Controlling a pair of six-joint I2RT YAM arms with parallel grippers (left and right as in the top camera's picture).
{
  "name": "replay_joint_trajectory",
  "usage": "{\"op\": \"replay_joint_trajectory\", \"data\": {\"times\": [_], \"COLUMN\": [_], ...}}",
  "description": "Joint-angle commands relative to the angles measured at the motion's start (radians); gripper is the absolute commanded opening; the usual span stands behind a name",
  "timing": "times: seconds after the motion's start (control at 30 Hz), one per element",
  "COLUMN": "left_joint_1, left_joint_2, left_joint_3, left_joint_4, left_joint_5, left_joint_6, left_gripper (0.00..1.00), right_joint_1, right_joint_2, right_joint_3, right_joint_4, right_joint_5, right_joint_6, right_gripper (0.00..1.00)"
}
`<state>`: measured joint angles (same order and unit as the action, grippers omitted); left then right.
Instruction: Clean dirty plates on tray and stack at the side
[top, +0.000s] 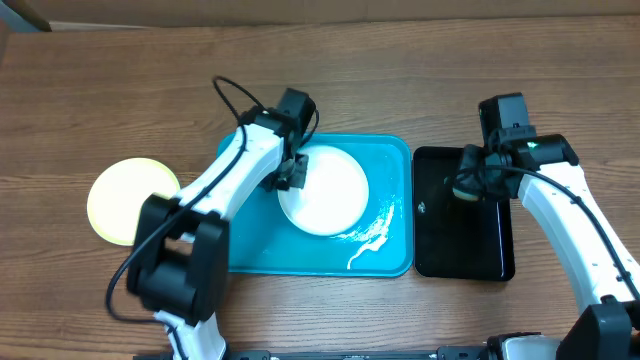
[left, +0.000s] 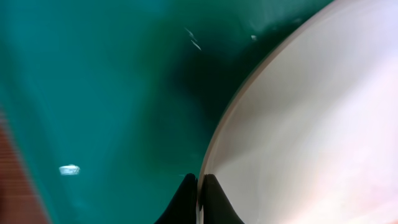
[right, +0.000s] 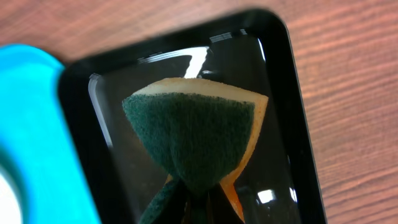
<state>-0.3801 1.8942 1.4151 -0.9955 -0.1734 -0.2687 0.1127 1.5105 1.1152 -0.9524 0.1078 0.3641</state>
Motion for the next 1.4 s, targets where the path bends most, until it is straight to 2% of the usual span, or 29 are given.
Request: {"op": "replay_joint_trajectory", "data": {"times": [0.0, 0.27, 0.57, 0.77, 0.97, 1.13, 1.27, 1.37], "left_joint_1": [-0.001, -0.001, -0.032, -0.109, -0.211, -0.285, -0.318, -0.327], "left_joint_2": [-0.100, -0.188, -0.224, -0.240, -0.240, -0.240, -0.240, -0.240], "left_joint_3": [0.032, 0.032, 0.032, 0.032, 0.031, 0.031, 0.031, 0.031], "left_joint_4": [0.001, -0.028, -0.029, -0.029, -0.032, -0.032, -0.032, -0.034], "left_joint_5": [-0.179, -0.356, -0.512, -0.668, -0.883, -1.009, -1.012, -1.012], "left_joint_6": [-0.046, -0.046, -0.046, -0.046, -0.046, -0.046, -0.046, -0.046], "left_gripper": [0.04, 0.04, 0.04, 0.04, 0.04, 0.04, 0.04, 0.04], "right_joint_1": [-0.001, -0.001, -0.001, -0.001, -0.001, -0.001, -0.001, -0.001], "right_joint_2": [-0.003, -0.001, -0.001, -0.001, 0.004, 0.005, 0.005, 0.005], "right_joint_3": [-0.063, -0.214, -0.233, -0.233, -0.262, -0.366, -0.486, -0.537], "right_joint_4": [0.038, 0.163, 0.182, 0.180, 0.206, 0.344, 0.527, 0.585], "right_joint_5": [-0.031, -0.103, -0.103, -0.106, -0.114, -0.151, -0.197, -0.207], "right_joint_6": [0.007, 0.007, 0.007, 0.007, 0.008, 0.015, 0.015, 0.015], "right_gripper": [0.04, 0.04, 0.04, 0.04, 0.04, 0.04, 0.09, 0.13]}}
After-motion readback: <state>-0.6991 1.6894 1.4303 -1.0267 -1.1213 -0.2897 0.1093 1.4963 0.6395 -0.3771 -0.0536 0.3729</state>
